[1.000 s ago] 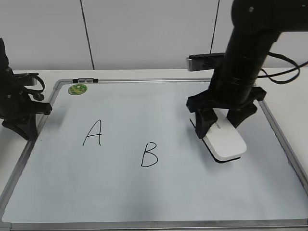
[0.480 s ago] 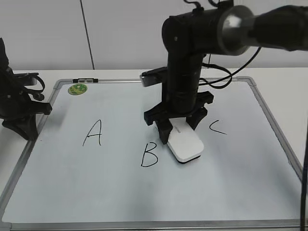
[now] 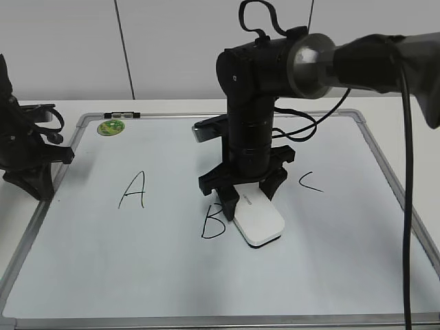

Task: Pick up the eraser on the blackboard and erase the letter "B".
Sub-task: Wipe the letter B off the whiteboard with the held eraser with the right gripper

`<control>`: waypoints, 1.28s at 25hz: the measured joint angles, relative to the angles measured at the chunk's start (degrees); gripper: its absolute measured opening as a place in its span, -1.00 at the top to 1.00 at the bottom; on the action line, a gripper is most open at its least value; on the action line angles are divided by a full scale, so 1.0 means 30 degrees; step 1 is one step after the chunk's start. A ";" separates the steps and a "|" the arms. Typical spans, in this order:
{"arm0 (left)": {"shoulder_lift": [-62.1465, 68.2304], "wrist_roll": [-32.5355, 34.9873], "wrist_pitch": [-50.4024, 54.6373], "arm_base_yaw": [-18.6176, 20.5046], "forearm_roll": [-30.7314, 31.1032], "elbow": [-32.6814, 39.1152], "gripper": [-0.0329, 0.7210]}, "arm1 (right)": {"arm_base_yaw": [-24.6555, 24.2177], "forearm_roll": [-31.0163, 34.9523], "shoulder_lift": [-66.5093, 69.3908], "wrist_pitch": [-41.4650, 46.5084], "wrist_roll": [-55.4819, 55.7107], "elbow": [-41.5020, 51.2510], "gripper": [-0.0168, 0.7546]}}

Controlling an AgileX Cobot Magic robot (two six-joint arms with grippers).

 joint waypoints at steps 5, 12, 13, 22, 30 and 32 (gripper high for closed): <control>0.0000 0.0000 0.0000 0.0038 -0.0036 0.0000 0.80 | 0.0145 -0.0137 0.0028 0.0072 0.0030 -0.0024 -0.37; 0.0000 0.0000 0.0000 0.0072 -0.0186 0.0000 0.80 | 0.0791 -0.0137 0.0028 -0.0032 0.0164 -0.0024 -0.37; 0.0000 0.0000 0.0000 0.0072 -0.0186 0.0000 0.80 | 0.0862 -0.0137 0.0028 -0.0033 0.0164 -0.0024 -0.37; 0.0000 0.0000 0.0000 0.0072 -0.0186 0.0000 0.80 | 0.2224 -0.0137 0.0071 -0.0061 0.0203 -0.0041 -0.37; 0.0000 0.0000 0.0000 0.0072 -0.0230 0.0000 0.80 | 0.3522 0.0251 0.0112 -0.0061 0.0203 -0.0041 -0.37; 0.0000 0.0000 0.0000 0.0072 -0.0230 0.0000 0.80 | 0.3622 0.0295 0.0112 -0.0061 0.0203 -0.0041 -0.37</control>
